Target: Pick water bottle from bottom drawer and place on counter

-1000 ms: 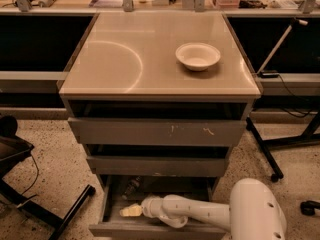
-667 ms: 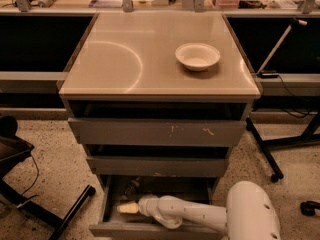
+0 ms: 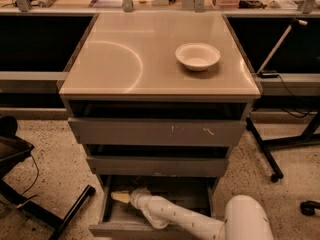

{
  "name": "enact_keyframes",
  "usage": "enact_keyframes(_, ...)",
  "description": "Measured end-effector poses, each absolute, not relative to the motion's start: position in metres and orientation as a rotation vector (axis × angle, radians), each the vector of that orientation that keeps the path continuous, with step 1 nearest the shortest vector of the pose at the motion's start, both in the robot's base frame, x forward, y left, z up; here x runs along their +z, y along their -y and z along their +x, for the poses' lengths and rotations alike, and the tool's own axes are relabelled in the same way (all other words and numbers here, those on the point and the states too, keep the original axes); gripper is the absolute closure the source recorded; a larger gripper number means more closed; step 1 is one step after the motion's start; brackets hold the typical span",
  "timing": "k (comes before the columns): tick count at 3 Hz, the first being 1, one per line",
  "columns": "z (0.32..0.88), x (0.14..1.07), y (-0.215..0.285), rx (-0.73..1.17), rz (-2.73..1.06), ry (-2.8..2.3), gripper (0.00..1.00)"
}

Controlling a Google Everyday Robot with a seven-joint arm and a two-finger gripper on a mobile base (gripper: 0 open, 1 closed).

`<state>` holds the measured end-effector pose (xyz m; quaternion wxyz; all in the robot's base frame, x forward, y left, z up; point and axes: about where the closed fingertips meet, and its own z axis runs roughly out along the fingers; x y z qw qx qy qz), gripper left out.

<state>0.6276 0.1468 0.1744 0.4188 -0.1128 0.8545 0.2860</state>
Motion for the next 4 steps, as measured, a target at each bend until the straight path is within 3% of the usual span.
enact_keyframes(4, 0.647, 0.146, -0.183, 0.609, -0.240, -2.092, 0.00)
